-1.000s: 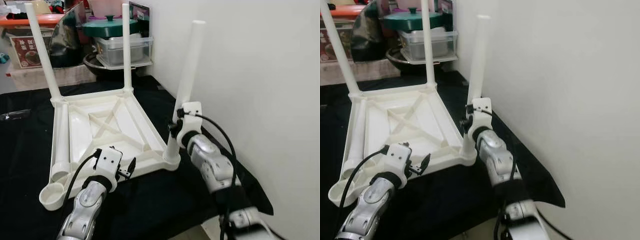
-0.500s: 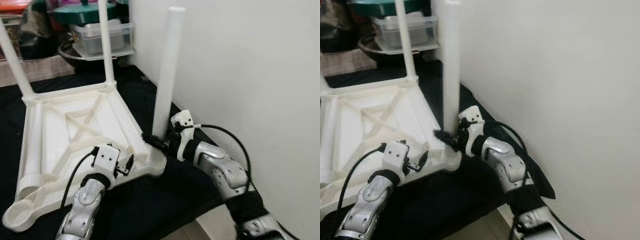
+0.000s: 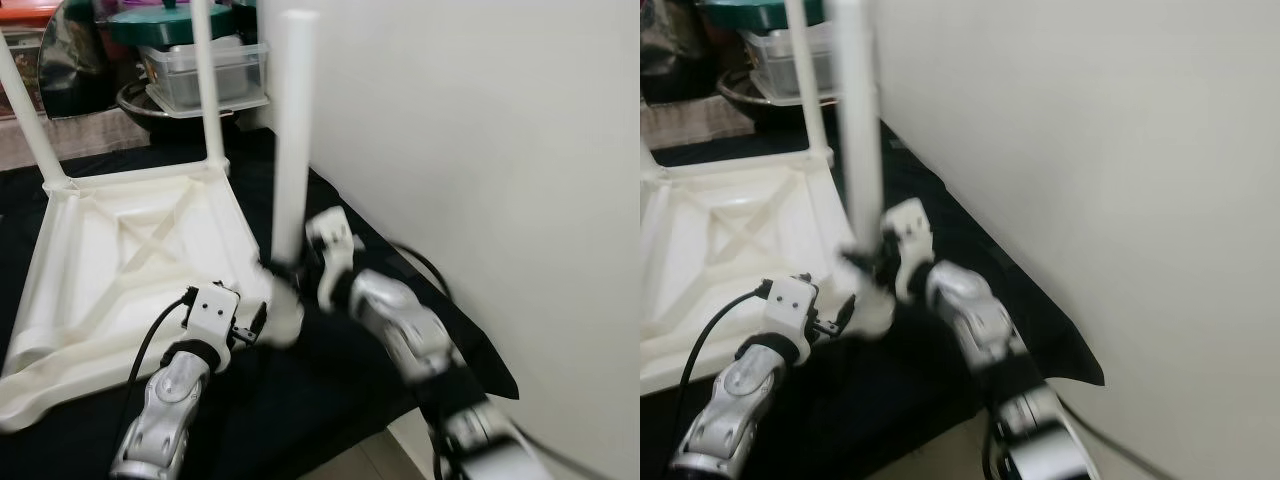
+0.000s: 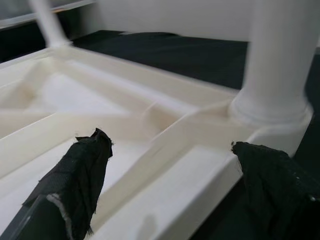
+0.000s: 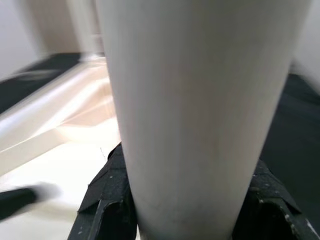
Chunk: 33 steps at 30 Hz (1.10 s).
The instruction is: Building children table
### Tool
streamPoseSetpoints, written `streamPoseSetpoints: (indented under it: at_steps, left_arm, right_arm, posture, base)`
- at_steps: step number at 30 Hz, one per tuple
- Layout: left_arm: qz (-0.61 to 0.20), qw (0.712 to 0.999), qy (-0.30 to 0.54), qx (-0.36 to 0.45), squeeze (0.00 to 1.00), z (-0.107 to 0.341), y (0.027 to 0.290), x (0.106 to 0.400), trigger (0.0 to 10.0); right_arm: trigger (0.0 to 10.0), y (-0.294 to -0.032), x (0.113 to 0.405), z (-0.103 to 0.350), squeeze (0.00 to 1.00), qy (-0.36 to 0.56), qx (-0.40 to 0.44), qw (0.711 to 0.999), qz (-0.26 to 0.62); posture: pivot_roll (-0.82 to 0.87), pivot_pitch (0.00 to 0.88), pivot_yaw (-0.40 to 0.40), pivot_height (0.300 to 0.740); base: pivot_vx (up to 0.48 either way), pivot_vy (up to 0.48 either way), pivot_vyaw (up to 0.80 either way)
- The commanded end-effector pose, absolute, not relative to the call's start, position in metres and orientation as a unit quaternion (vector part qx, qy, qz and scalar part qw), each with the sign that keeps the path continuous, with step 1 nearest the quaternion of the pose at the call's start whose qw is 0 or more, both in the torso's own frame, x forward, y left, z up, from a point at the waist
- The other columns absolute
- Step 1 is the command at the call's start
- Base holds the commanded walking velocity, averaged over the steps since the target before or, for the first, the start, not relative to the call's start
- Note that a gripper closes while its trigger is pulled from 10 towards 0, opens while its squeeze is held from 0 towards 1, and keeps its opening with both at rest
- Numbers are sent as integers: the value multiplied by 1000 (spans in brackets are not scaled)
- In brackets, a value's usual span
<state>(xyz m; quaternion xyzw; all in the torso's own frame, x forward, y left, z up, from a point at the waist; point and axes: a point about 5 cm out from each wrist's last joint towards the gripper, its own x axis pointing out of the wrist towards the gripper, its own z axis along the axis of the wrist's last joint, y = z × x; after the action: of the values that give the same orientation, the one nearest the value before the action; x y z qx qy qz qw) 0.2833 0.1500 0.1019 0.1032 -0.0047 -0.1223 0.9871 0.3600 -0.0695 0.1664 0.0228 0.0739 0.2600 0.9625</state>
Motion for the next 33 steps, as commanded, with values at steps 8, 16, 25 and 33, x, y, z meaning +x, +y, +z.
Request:
streamPoseSetpoints:
  at_steps: [8,16,25,33]
  left_arm:
    - [-125,986,0,110,0,101,150,285,10000]
    - [-124,986,-3,109,0,102,148,287,10000]
    - [-120,987,1,110,0,99,150,283,10000]
    - [-120,987,-1,109,0,101,150,283,10000]
  right_arm:
    - [10000,-82,333,133,1000,120,55,964,230]
    - [10000,-61,334,164,0,73,49,917,389]
    - [10000,-50,311,188,0,-1,46,823,566]
    - [0,-46,320,181,0,7,75,847,527]
  posture:
    - [91,0,-49,740]
    - [99,0,-61,740]
    - [106,0,-67,740]
    - [113,0,-62,740]
  base:
    - [0,0,0]
    - [0,0,0]
    - [0,0,0]
    - [0,0,0]
